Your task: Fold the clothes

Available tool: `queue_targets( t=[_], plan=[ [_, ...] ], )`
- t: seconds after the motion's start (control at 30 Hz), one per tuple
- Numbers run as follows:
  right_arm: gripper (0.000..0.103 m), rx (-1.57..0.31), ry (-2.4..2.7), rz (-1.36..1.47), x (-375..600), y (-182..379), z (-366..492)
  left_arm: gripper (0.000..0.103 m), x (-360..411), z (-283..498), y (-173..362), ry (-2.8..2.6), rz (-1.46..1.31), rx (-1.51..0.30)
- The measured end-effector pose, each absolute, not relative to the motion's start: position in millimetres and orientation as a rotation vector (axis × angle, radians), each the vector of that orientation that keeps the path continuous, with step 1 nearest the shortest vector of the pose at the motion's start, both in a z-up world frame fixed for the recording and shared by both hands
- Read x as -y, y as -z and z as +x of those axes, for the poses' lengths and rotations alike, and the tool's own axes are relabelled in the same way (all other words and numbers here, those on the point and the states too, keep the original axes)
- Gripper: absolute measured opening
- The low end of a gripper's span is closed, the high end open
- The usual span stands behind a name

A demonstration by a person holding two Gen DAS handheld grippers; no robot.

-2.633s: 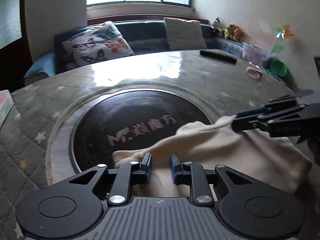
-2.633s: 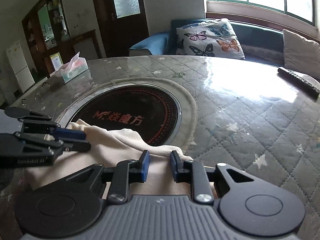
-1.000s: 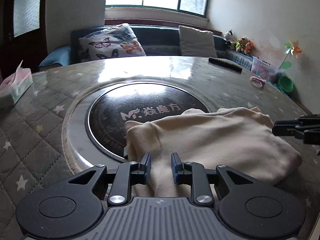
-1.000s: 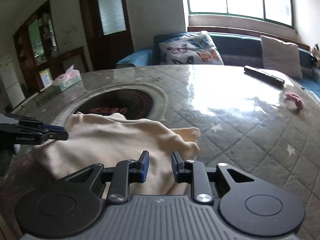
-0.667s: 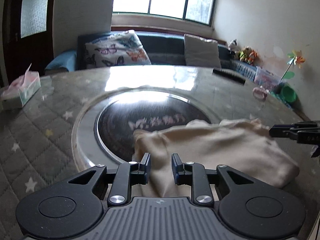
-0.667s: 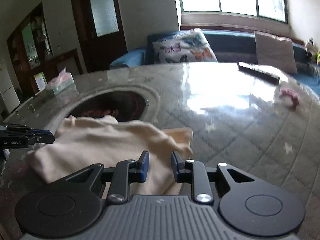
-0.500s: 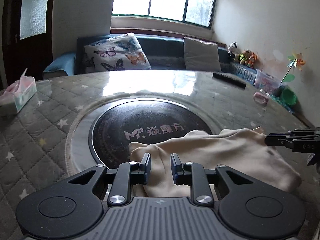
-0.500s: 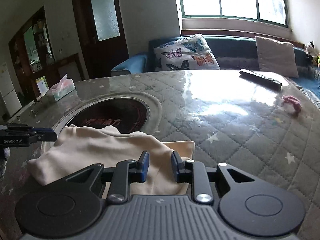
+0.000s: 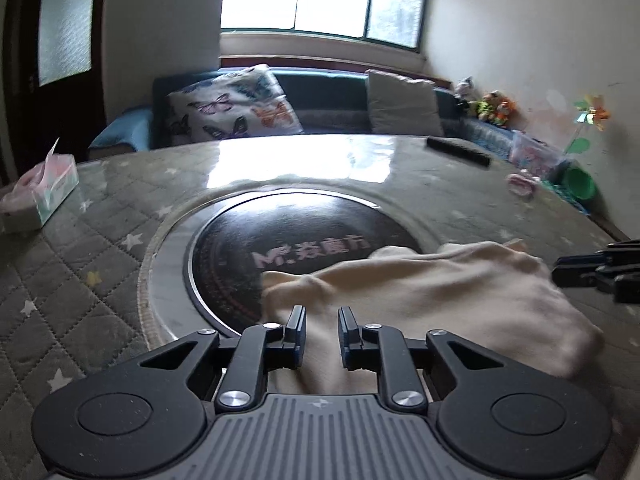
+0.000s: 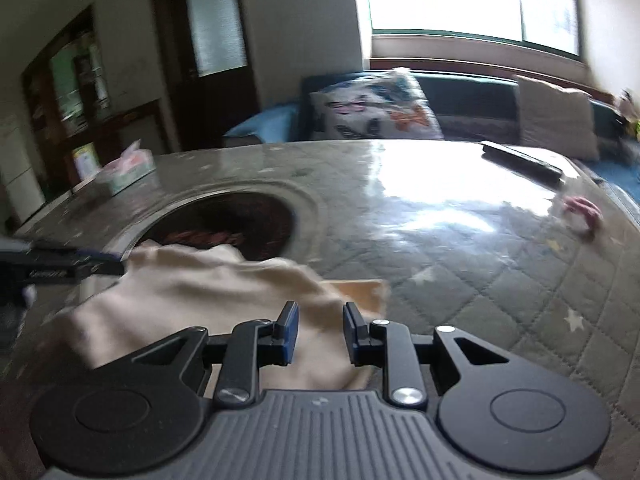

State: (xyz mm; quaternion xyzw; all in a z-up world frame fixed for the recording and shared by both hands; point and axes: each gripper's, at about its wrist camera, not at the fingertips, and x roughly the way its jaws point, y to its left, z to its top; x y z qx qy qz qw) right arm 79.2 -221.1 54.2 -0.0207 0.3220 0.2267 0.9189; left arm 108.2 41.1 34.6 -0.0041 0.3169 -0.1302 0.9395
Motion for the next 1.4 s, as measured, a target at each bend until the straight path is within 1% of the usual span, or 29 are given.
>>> queue_targets(
  t=[0.17, 0.4, 0.53, 0.63, 0.73, 0.97, 1.03, 1.17, 1.23, 1.27, 1.33, 1.37, 1.4],
  plan=[
    [0.023, -0.663, -0.555, -0.114, 204.9, -55.5, 45.5, 0.019, -33.6, 84.1, -32.1, 0.319, 0.014, -0.648],
    [0.022, -0.712, -0.539, -0.096, 214.8, -37.0, 25.5, 0.020, -41.2, 70.4, -21.4, 0.298, -0.006, -0.668],
    [0.022, -0.688, -0.538, -0.099, 215.2, -46.1, 22.7, 0.021, -47.6, 59.5, -20.5, 0.284, -0.015, -0.662],
    [0.023, -0.686, -0.554, -0.091, 211.5, -44.8, 24.7, 0.026, -56.2, 52.9, -15.5, 0.264, -0.038, -0.675],
    [0.023, -0.717, -0.543, -0.091, 210.7, -34.1, 28.3, 0.026, -61.0, 43.9, -16.1, 0.251, -0.038, -0.673],
    [0.024, -0.683, -0.558, -0.091, 208.3, -43.1, 22.9, 0.026, -69.4, 37.8, -21.3, 0.224, -0.063, -0.655],
    [0.024, -0.700, -0.560, -0.098, 205.6, -38.4, 25.4, 0.026, -71.6, 41.6, -15.3, 0.209, -0.069, -0.691],
    [0.024, -0.716, -0.562, -0.105, 205.5, -35.3, 25.7, 0.026, -74.7, 35.7, -20.9, 0.221, -0.075, -0.669],
    [0.030, -0.702, -0.567, -0.119, 203.9, -41.2, 23.7, 0.026, -75.2, 35.4, -27.0, 0.224, -0.082, -0.655],
    [0.030, -0.694, -0.572, -0.128, 202.2, -43.7, 23.1, 0.026, -75.6, 36.3, -30.2, 0.226, -0.086, -0.647],
    [0.030, -0.683, -0.595, -0.148, 196.5, -48.1, 23.0, 0.030, -76.3, 40.1, -34.2, 0.233, -0.106, -0.637],
    [0.030, -0.679, -0.609, -0.159, 192.4, -49.5, 23.4, 0.036, -75.8, 43.6, -34.4, 0.238, -0.114, -0.641],
    [0.030, -0.677, -0.625, -0.172, 187.3, -50.6, 23.9, 0.040, -74.8, 46.6, -33.7, 0.239, -0.114, -0.649]
  ],
)
